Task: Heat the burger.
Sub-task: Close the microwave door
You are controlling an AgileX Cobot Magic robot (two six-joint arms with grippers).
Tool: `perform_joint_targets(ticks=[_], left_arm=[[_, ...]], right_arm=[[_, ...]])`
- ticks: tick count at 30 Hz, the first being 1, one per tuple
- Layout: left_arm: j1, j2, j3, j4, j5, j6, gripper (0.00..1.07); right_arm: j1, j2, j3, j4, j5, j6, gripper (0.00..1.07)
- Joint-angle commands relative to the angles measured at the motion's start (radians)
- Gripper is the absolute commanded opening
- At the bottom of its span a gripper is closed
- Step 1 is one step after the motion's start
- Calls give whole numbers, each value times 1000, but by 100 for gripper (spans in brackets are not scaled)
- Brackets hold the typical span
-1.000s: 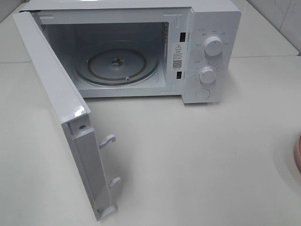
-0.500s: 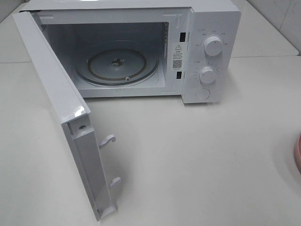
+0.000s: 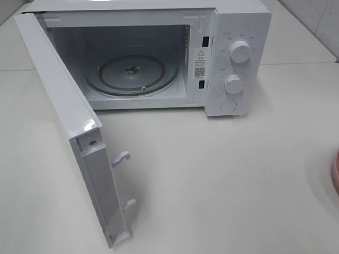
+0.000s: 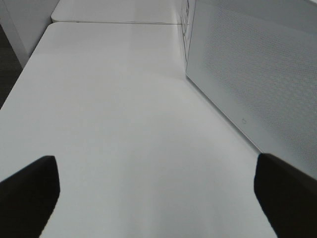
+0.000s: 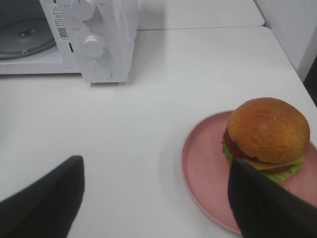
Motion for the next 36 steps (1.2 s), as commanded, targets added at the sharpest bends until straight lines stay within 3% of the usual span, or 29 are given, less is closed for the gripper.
perform_joint_targets(ticks=[1,31,36], left_arm=[[2,5,-1,-2,0,-6,100],[2,5,-1,-6,-1,-6,100],[2,6,-1,-34,-1,-27,100]], right_arm=[[-6,-28,1,0,-8,3,75],[-6,-28,1,0,-8,3,74],[-6,-28,1,0,-8,3,74]])
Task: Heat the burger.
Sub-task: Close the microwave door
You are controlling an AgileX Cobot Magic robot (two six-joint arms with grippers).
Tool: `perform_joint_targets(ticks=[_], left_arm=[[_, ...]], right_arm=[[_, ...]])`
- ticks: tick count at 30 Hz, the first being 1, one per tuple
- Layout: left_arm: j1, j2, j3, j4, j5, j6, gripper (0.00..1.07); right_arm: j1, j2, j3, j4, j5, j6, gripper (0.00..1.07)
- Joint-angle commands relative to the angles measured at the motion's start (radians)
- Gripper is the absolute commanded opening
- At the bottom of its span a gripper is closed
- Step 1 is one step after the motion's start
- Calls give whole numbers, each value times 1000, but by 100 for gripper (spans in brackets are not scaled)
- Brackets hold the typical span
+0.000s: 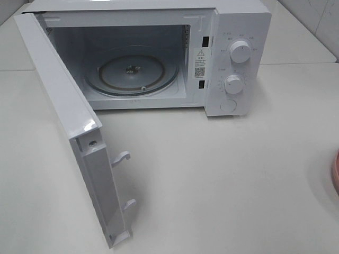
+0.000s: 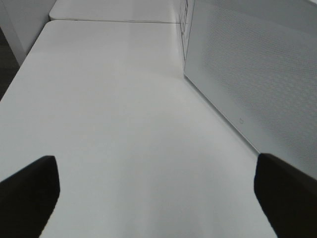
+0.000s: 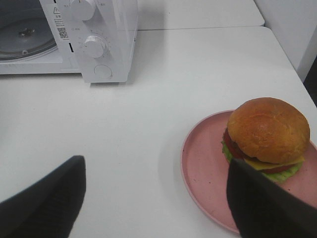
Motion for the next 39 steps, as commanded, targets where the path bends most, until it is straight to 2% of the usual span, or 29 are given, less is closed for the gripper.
perform_joint_targets(ticks=[1,2,3,4,5,6,7,8,10,11,12,13,14,15,16,18,25,26,33,35,36,38,39], left_arm=[[2,0,-1,-18,-2,-16,97],[2,0,-1,-18,-2,-16,90],[2,0,-1,-18,-2,-16,90],[2,0,-1,-18,-2,-16,86],[2,0,-1,-18,-2,-16,75],[2,0,-1,-18,-2,-16,75],[2,0,-1,-18,-3,-16,68],[2,0,-1,-18,-3,-16,68],[2,0,-12,-34,-18,-16,42],[2,0,-12,-34,-18,-16,42],[2,0,-20,-44,-33,-16,35],[2,0,-32,-60,-74,-16,22],[2,0,-32,-60,-74,-16,22],[2,0,-33,-69,-130,-16,10],[2,0,-33,-69,-130,-16,10],[2,12,-33,-64,-194,-16,0],[2,95,3,-44,-373,-9,0],[2,133,23,-45,-456,-9,0],[2,273,87,-69,-691,-9,0],[2,346,121,-80,-831,-9,0],[2,346,121,-80,-831,-9,0],[2,425,166,-81,-994,-9,0],[2,425,166,-81,-994,-9,0]], right_arm=[[-6,-28,1,0,-8,3,74],[-6,-28,1,0,-8,3,74],[-6,-28,1,0,-8,3,74],[-6,-28,1,0,-8,3,74],[-6,-28,1,0,-8,3,74],[-6,-28,1,0,-8,3,74],[-6,-28,1,0,-8,3,74],[-6,-28,1,0,-8,3,74],[-6,-28,1,0,-8,3,74],[-6,-28,1,0,-8,3,74],[-6,-28,1,0,-8,3,74],[-6,-28,1,0,-8,3,74],[-6,-28,1,0,-8,3,74],[-6,-28,1,0,-8,3,74],[-6,-28,1,0,-8,3,74],[-6,-28,1,0,-8,3,74],[-6,-28,1,0,-8,4,74],[-6,-28,1,0,-8,4,74],[-6,-28,1,0,-8,4,74],[-6,-28,1,0,-8,4,74],[-6,-28,1,0,-8,4,74],[-6,-28,1,0,-8,4,74],[-6,-28,1,0,-8,4,74]])
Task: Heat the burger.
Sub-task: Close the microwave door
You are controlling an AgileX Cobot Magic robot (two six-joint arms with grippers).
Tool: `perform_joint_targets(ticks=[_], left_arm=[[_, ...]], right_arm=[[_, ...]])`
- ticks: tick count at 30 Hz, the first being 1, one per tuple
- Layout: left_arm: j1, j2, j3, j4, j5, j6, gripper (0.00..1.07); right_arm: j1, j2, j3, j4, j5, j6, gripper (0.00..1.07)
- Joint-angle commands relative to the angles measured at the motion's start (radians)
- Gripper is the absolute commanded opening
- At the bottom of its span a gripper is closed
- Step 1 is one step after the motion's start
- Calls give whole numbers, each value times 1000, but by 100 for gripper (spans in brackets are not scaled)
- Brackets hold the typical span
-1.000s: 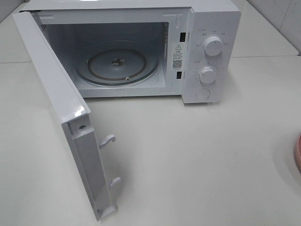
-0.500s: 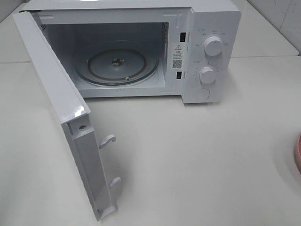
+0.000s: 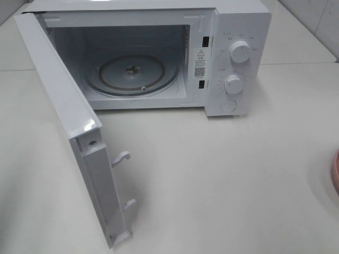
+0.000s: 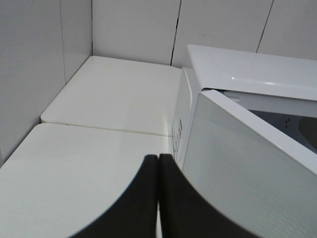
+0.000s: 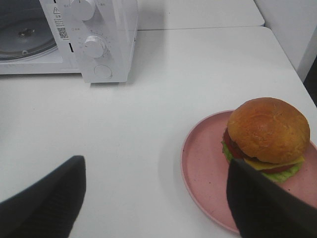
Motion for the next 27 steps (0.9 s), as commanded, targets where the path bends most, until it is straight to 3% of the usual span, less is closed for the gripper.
perform_joint_targets(ticks=[1,5,7,10,12,13,15,16,18,27], left_arm=[[2,108,66,-13,-284,2,0],[2,189,116,3,-450,2,0],[2,280,164,54,-620,-5,0],[2,339,185,95,-709,-5,0],[2,433,192,157,-794,-60,0],[2,433,192,157,-794,-60,0],[2,568,192,279,-878,-156,0],[2,568,192,279,-878,-156,0],[2,670,191,387,-969,-223,0],[2,867,166,508,-1145,-291,0]], right_arm=[[-6,-28,1,0,-8,4,74],[-6,-28,1,0,-8,4,74],[-6,-28,1,0,-8,4,74],[-6,-28,1,0,-8,4,74],[-6,-28,1,0,-8,4,74],[-6,-28,1,0,-8,4,74],[-6,-28,1,0,-8,4,74],[-6,-28,1,0,-8,4,74],[-6,-28,1,0,-8,4,74],[-6,-28,1,0,-8,4,74]])
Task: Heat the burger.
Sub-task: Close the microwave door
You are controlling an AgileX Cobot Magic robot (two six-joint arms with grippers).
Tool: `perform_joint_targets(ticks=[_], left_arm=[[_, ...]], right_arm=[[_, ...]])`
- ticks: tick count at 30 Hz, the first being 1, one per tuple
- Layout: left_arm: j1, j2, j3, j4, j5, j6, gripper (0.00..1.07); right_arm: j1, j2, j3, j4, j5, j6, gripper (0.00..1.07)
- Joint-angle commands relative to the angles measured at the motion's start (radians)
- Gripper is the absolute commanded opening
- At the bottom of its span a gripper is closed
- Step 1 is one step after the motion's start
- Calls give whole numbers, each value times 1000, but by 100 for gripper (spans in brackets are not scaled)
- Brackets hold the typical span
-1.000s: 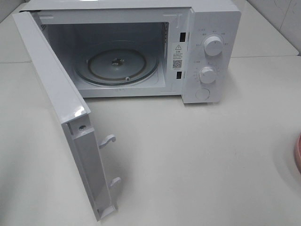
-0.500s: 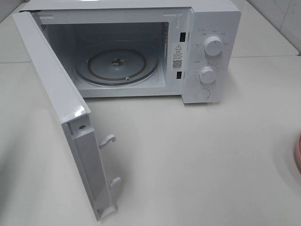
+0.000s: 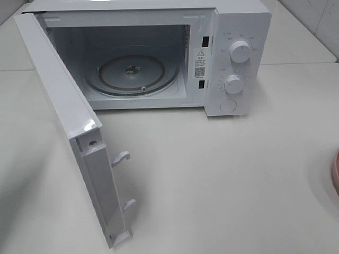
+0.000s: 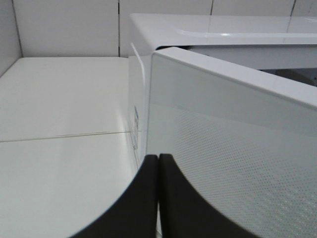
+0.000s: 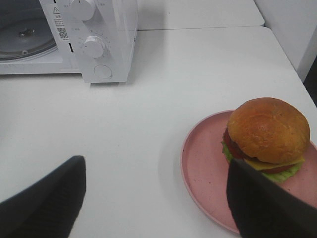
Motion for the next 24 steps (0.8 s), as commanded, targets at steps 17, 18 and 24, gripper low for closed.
perform_joint_targets(ticks=[17,18,24], left_arm=[[-125,239,-122,47,-62,22,0],[-150,251,-126,38,-60,29,0],[-210,294,-164,32,-58,35,0]], right_arm=[[-6,-28,1,0,-8,4,74],[-6,-28,1,0,-8,4,74],[-6,-28,1,0,-8,4,74]])
